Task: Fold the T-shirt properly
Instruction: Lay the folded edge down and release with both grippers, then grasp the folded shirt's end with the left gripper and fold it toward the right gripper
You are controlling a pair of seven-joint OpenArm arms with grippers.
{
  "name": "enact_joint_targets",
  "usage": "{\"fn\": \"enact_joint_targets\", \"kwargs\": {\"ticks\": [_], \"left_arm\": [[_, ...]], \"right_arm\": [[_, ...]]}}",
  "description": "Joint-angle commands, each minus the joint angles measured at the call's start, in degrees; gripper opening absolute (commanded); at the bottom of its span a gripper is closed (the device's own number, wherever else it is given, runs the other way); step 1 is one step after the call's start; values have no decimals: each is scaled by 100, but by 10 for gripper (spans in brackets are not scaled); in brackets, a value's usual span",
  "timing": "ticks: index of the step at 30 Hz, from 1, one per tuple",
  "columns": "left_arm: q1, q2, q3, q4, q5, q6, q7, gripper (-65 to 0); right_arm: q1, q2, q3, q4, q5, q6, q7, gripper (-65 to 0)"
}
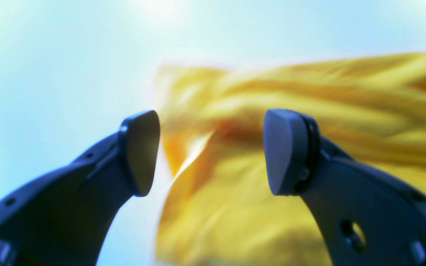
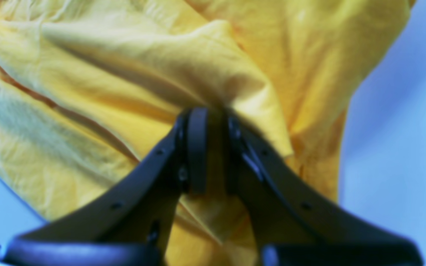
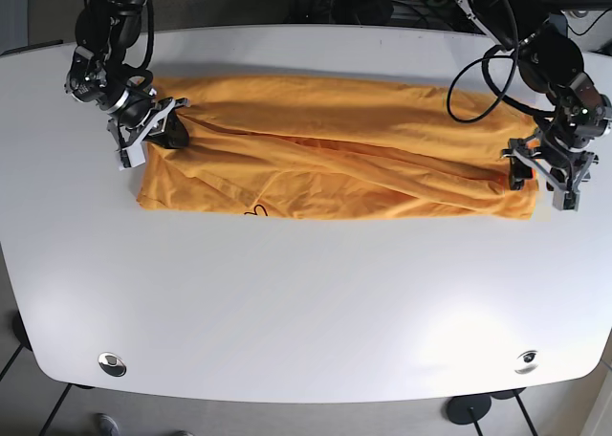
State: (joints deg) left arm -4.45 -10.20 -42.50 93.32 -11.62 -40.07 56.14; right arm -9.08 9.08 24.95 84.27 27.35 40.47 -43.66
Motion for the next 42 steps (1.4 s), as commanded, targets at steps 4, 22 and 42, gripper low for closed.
{"fn": "enact_joint_targets", "kwargs": {"ticks": [4,22,42], "left_arm": [[-61,-330,-370,-264,-935,7,272,-135],[-465,-620,-994,-2769,-1524,7,237,-122],[-632,-629,-9,-2752,-1498,7,-308,-650]], "right_arm": [[7,-33,6,70,-67,-47,-60,-574],[16,-165,-3,70,-76,-47,-60,-574],[42,-174,6,61,-67,-47,-60,-575]]}}
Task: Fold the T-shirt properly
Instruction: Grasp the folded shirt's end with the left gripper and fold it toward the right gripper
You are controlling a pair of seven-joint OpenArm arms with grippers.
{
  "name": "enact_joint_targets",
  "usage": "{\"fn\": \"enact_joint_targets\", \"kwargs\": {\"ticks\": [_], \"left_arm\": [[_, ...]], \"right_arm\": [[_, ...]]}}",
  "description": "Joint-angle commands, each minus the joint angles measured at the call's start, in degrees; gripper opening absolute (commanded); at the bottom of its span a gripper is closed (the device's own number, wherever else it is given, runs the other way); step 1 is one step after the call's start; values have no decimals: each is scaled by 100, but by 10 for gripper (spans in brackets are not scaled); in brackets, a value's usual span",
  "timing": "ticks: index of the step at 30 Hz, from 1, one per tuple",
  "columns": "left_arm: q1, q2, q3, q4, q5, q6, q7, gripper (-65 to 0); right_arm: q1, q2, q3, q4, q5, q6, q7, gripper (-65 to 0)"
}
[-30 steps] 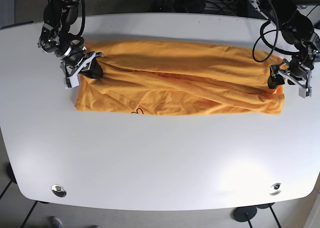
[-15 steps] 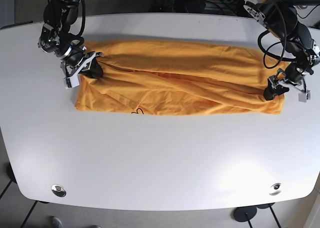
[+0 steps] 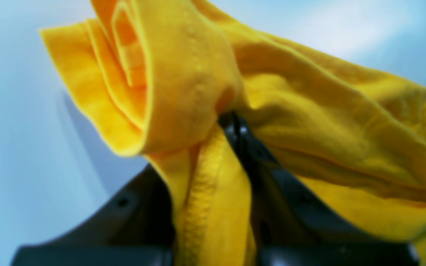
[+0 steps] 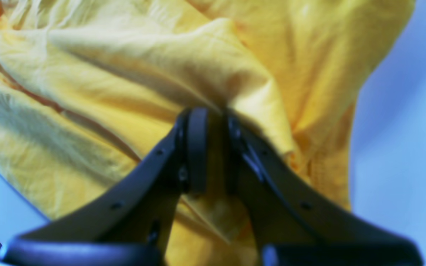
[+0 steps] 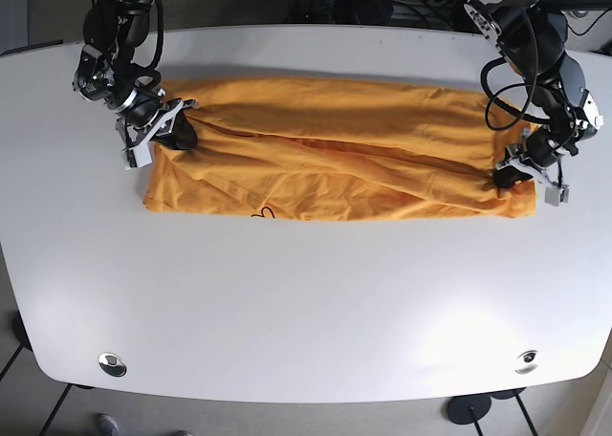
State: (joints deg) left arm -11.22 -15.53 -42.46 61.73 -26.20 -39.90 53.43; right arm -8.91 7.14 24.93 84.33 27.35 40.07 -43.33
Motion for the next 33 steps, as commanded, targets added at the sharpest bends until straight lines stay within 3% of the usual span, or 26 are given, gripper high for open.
{"fn": "enact_joint_targets", "kwargs": {"ticks": [1,7,13,20,25,32,33], "left_arm": [[212,-87,-5,794,-40,-10,-37,-650],[889,98,909,2921,-40,-10,-37,-650],[1311,625,1991,4020,-40,-10,-37,-650],[1179,1338,3046,3818,-40,460,-64,-650],[889,1724,3230,3185,-40,610,-73,-650],[714,1751,3731,2745,-31,619,-196,-650],[714,1751,3758,2701,-31,645,-196,-626]], "right_arm": [[25,20,8,54,-67,-7,-93,-575],[7,20,17,63,-58,-7,-93,-575],[16,20,17,54,-41,-7,-93,-575],[25,12,8,54,-32,-7,-93,-575],[-2,12,8,63,-23,-7,-93,-575],[-10,12,8,63,-23,-7,-93,-575],[-10,12,8,63,-23,-7,-93,-575]]}}
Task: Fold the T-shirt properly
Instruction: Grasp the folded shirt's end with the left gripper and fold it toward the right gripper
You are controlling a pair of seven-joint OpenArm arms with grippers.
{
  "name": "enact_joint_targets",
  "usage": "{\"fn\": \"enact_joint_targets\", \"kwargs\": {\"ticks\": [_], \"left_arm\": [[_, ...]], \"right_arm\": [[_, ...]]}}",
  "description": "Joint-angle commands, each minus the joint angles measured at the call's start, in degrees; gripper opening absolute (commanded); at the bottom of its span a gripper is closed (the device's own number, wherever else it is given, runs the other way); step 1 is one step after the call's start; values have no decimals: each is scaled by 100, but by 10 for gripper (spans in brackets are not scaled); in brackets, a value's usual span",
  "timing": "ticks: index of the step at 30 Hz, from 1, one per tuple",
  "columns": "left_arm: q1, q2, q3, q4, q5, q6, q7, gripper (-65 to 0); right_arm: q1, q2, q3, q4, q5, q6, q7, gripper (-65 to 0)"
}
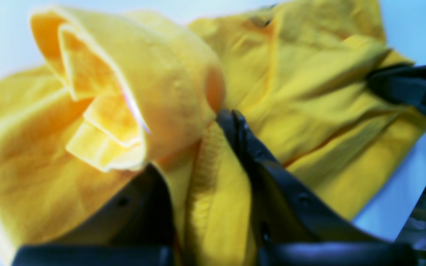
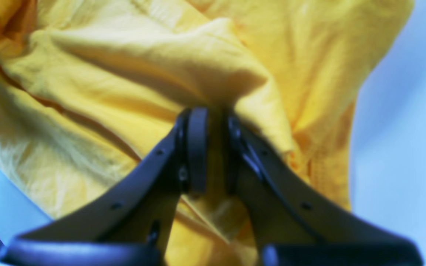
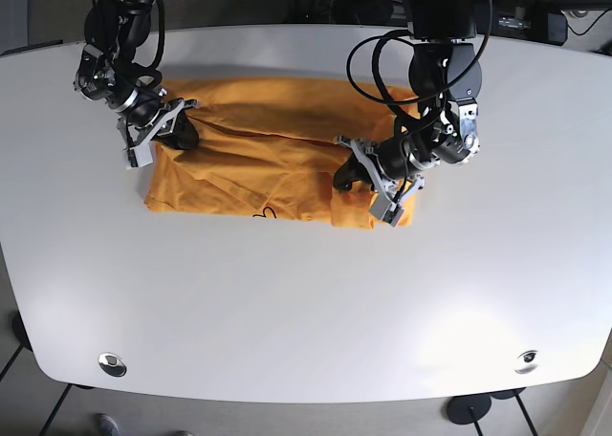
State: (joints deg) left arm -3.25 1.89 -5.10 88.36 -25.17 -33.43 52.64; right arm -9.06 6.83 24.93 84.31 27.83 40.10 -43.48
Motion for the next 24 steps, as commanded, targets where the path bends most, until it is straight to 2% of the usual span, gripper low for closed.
{"fn": "enact_joint_targets", "kwargs": {"ticks": [1,2,3,4,8,11,13,15,18,21,24], "left_arm": [[-93,9,31,21,-134,130,-135,-567],[-137,18,110,39,-134,455,-143,-456],[-163,18,233,57,-143,675,-143,-394],[-190,18,357,57,-151,816,-143,-369],[-339,9,752,65,-151,1158,-143,-367],[-418,-53,1253,294,-143,1642,-143,-365],[-445,-255,1719,681,-143,1730,-143,-365],[-436,-281,1605,909,-143,1730,-143,-365],[-401,-317,1060,936,-169,1712,-143,-369],[-260,-686,717,1006,-178,1712,-143,-369],[65,-1064,708,1182,-160,1712,-143,-371]], "right_arm": [[5,42,8,65,-71,-10,-78,-575],[-4,42,8,65,-71,-10,-78,-575],[-4,42,8,65,-71,-10,-78,-575],[-4,42,8,65,-71,-10,-78,-575],[-4,42,8,65,-71,-10,-78,-577],[-4,42,8,65,-71,-10,-78,-577],[-4,42,8,65,-89,-10,-78,-577],[5,42,0,65,-98,-10,-78,-577],[22,42,0,57,-107,-10,-78,-577],[40,42,0,57,-89,-10,-78,-577],[40,42,0,65,-71,-10,-78,-577]]}}
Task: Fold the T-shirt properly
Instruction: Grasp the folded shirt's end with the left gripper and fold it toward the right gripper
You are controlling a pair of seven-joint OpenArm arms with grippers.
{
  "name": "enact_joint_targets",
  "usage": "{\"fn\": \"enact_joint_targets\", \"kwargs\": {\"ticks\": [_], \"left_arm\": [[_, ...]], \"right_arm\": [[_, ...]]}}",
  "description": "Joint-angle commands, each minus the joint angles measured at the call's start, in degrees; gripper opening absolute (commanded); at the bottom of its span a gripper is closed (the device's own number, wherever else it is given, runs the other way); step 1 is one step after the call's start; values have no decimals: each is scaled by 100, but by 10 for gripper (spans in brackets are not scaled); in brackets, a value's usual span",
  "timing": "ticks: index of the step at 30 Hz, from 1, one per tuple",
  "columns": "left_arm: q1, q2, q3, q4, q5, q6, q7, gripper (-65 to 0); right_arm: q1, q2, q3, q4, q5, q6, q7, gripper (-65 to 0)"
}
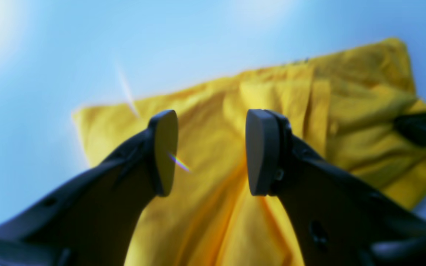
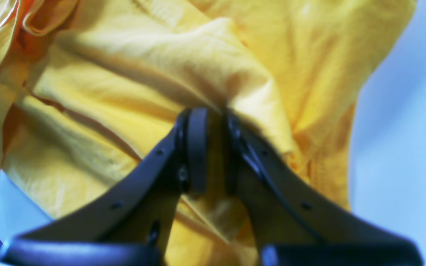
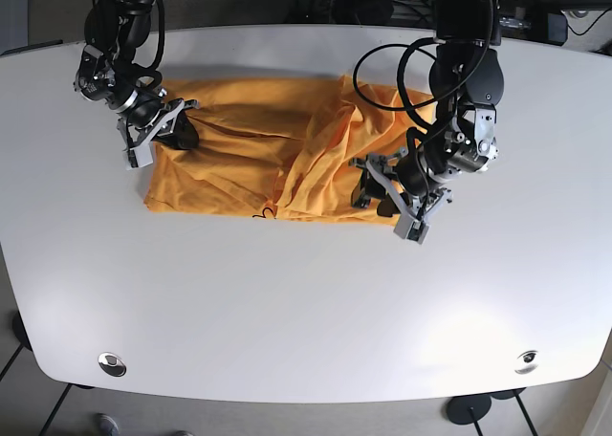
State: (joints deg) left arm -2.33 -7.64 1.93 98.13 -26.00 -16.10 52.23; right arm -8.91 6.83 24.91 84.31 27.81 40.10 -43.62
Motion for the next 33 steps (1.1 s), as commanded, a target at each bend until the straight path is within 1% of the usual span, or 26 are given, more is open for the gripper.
{"fn": "enact_joint_targets", "kwargs": {"ticks": [1,3,6,9,11,13,15,16,19,21,24,26,27,28,29,30,31,32,33], "left_arm": [[105,-216,13,258,-68,-21,-102,-371],[308,-445,163,398,-68,-21,-111,-371],[527,-805,558,601,-68,-21,-111,-371],[501,-867,1024,557,-68,-30,-111,-371],[448,-867,1499,548,-68,-30,-111,-371],[167,-849,1965,513,-77,-30,-111,-371],[-71,-691,2325,302,-95,-30,-111,-371],[-220,-515,2404,179,-95,-30,-111,-371],[-492,-190,2281,161,-103,-30,-111,-371],[-536,-120,2097,161,-103,-30,-111,-371],[-492,-120,1657,161,-103,-39,-111,-371],[-440,-137,1367,152,-103,-39,-111,-371],[-325,-137,1174,152,-103,-39,-111,-371],[-167,-146,840,161,-103,-241,-128,-371],[-79,-146,620,143,-77,-487,-190,-371],[26,-146,382,117,-68,-751,-295,-371],[167,-146,145,108,-59,-953,-418,-378],[369,-146,-145,108,-59,-1199,-585,-404],[466,-146,-295,108,-59,-1313,-673,-438]], "right_arm": [[34,42,2,65,-69,-10,-65,-577],[42,42,2,65,-69,-10,-65,-577],[42,42,2,74,-69,-10,-65,-577],[25,42,2,426,-60,-10,-65,-571],[7,-28,-16,742,-60,-10,-100,-571],[-2,-90,-121,1006,-87,-10,-100,-571],[-10,-90,-280,1226,-60,-10,-118,-569],[-19,-90,-376,1384,-60,-10,-249,-569],[-19,-134,-491,1797,-60,-10,-601,-569],[-19,-221,-526,1973,-60,-10,-698,-569],[-125,-230,-499,2131,-60,-10,-724,-569],[-134,-248,-174,2166,-52,-10,-733,-569],[-107,-309,54,2131,19,-10,-733,-569],[-98,-380,459,2017,212,-10,-742,-569],[-90,-353,687,1929,370,-10,-751,-566],[-28,-336,811,1815,502,-10,-821,-542],[60,-221,907,1683,617,-10,-935,-493],[148,-54,1118,1454,801,-10,-1129,-398],[192,-11,1285,1226,933,-10,-1190,-336]]}}
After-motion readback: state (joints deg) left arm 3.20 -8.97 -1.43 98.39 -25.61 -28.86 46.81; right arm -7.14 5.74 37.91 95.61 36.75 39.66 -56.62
